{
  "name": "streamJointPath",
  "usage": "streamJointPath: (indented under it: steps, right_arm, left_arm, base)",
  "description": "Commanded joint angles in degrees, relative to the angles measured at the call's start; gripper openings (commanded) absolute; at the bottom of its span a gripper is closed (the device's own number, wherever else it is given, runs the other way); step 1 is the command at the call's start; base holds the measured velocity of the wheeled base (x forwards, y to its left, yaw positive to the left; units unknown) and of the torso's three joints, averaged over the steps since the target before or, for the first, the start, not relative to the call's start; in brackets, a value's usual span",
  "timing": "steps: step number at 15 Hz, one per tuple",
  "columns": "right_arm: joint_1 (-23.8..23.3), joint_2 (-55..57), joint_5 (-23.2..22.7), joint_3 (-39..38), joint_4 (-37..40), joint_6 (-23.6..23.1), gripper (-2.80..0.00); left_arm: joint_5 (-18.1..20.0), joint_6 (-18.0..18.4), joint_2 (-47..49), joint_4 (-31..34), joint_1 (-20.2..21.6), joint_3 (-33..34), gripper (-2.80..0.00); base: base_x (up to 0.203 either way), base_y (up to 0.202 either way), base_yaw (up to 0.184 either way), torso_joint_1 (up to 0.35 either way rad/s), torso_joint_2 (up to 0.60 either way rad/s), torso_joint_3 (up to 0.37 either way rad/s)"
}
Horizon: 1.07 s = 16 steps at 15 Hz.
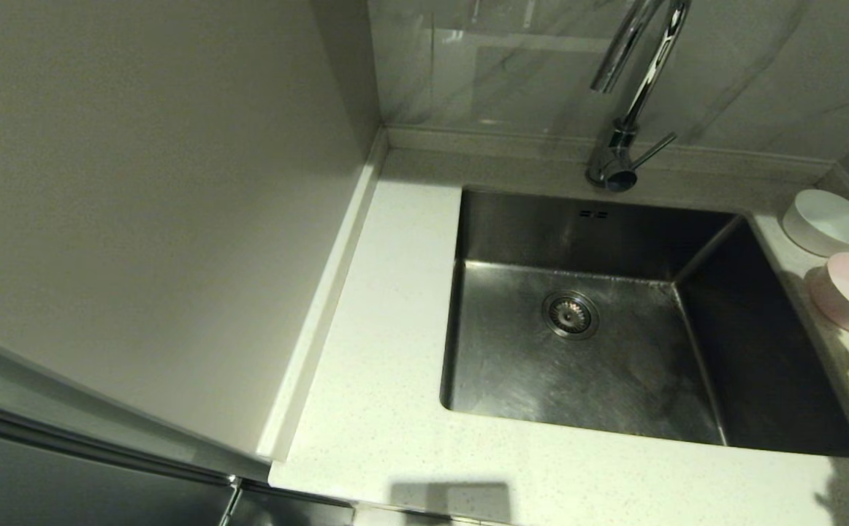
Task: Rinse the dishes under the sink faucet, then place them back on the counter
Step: Put a bowl into the sink
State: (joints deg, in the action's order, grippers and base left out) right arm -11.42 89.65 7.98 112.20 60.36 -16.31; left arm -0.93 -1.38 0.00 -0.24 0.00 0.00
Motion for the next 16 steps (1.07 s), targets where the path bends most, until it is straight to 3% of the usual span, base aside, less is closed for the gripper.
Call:
streamJointPath:
  steps: [1,4,9,16]
  right_arm:
    - [-2.1,7.4,0.1,0.3,-3.1,0.0,0.00]
    - [-6.6,12.7,0.0,-0.4,-10.7,0.7,0.00]
    - [-12.2,17.4,-0.6,-2.6,-11.1,0.9,0.00]
    - [-12.7,22.8,-3.4,-2.4,-11.1,0.7,0.00]
  left_arm:
    - [0.0,0.0,-0.1,0.0,0.0,0.0,-2.80]
    - [0.0,0.0,-0.1,0.0,0.0,0.0,-2.80]
    - [0.0,0.0,-0.1,0.0,0.0,0.0,-2.80]
    - [0.0,0.0,-0.1,0.0,0.0,0.0,-2.80]
  base:
    - [0.000,0.000,0.000,0.000,0.00,0.000]
    - [0.000,0.000,0.000,0.000,0.00,0.000]
    - [0.000,0.000,0.000,0.000,0.00,0.000]
    - [0.000,0.000,0.000,0.000,0.00,0.000]
